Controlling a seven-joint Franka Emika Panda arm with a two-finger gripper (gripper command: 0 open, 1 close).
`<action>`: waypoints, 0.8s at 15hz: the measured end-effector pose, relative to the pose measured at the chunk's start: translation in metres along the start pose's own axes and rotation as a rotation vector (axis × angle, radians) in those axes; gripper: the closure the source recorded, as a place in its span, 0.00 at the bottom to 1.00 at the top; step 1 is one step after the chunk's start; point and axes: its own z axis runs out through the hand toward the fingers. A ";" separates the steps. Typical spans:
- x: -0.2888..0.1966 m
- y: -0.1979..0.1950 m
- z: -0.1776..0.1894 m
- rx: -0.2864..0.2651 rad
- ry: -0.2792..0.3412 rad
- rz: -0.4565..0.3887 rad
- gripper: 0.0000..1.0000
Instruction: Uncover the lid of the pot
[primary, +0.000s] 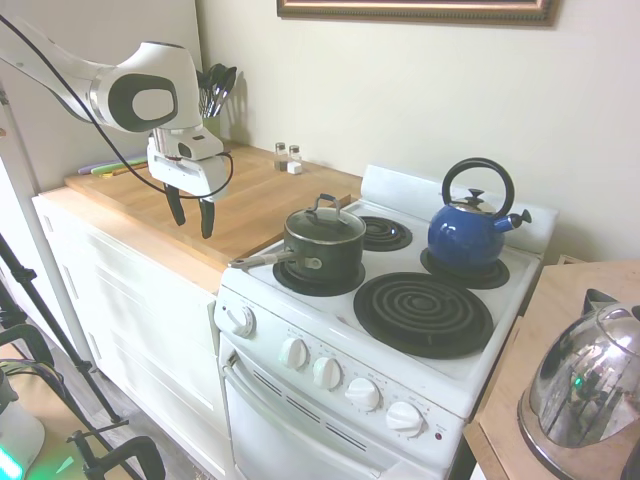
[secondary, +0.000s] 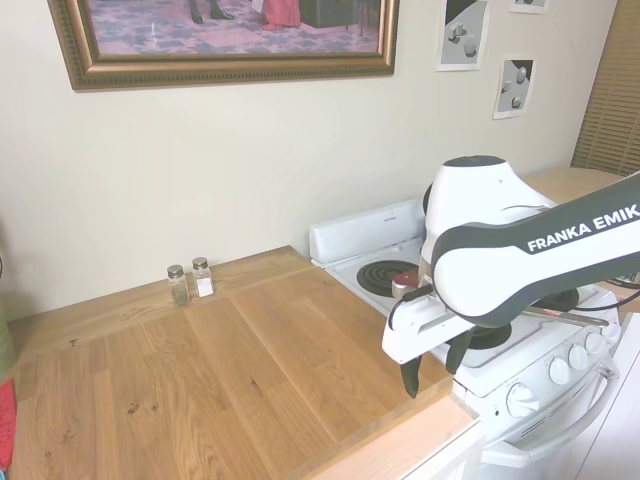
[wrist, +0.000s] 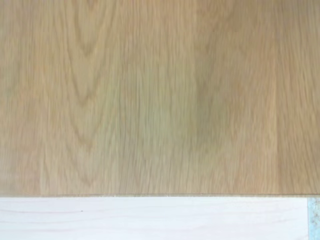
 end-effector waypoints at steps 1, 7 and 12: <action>0.000 0.000 0.000 0.000 -0.002 0.002 0.00; 0.019 0.024 -0.059 0.201 -0.021 0.152 0.00; 0.074 0.096 -0.137 0.363 -0.012 0.409 0.00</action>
